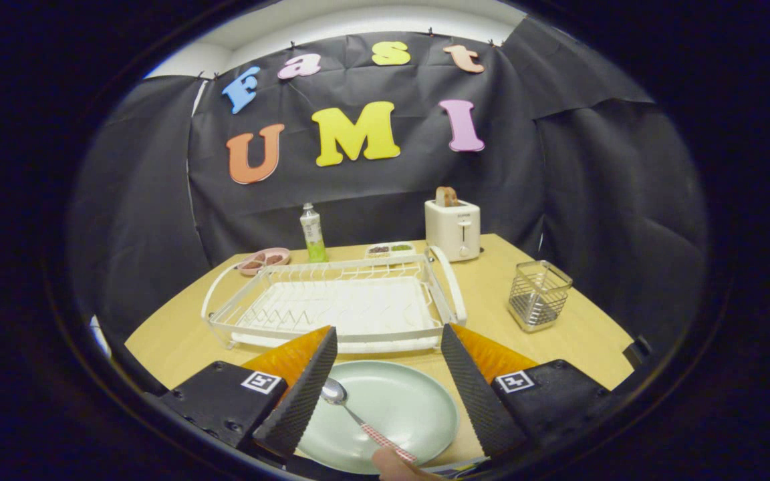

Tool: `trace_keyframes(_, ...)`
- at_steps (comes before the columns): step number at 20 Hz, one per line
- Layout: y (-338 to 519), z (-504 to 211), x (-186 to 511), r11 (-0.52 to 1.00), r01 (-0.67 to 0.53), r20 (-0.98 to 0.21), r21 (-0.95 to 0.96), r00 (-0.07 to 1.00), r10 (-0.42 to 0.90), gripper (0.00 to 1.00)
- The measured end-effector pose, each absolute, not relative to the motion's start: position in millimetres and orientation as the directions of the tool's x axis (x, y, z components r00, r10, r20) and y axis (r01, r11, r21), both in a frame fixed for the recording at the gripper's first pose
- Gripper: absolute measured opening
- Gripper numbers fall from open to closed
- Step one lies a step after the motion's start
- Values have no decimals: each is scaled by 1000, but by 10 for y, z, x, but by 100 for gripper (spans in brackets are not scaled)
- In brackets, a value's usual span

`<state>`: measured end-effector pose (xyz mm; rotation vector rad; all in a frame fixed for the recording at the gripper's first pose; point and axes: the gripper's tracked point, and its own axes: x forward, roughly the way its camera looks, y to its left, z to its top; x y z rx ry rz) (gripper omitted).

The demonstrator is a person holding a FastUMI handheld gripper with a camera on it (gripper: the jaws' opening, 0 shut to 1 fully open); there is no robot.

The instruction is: Take the plate from the dish rack, then take the spoon from the basket and place it into the plate.

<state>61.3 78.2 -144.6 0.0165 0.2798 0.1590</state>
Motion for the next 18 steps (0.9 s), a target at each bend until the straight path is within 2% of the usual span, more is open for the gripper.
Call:
trace_keyframes(4, 636, -1130, 396, 987, -146, -200, 70, 967, 157, 100)
trace_keyframes(12, 512, -479, -149, 993, -118, -18, -8, 993, 118, 100)
trace_keyframes(18, 612, -95, -417, 990, -138, 59, -26, 989, 139, 100)
